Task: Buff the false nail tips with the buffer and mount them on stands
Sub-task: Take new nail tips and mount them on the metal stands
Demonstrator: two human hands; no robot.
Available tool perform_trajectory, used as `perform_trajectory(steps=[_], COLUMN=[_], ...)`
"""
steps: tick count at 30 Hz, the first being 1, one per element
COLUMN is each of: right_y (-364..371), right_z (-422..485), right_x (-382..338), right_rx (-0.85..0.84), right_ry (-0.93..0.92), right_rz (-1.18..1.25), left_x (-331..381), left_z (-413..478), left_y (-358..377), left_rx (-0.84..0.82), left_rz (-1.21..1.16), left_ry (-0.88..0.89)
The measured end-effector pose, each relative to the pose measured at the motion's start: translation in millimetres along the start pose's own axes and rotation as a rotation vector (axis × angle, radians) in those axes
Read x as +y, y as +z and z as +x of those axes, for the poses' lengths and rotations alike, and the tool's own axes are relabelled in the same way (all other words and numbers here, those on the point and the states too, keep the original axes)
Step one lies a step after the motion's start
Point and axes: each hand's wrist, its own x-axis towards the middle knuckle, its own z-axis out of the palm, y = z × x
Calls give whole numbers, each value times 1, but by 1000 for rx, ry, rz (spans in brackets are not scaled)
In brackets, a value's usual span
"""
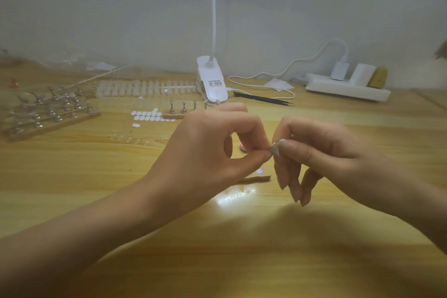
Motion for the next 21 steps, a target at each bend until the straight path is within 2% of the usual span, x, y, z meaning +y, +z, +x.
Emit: perform_trajectory(steps=[21], right_y=[0], right_z=[0], right_x=[-4], right_rx=[-14], right_ry=[30], right_rz=[-20], left_x=[-2], left_z=[0], left_y=[0], left_rx=[23], left_rz=[123], left_ry=[27])
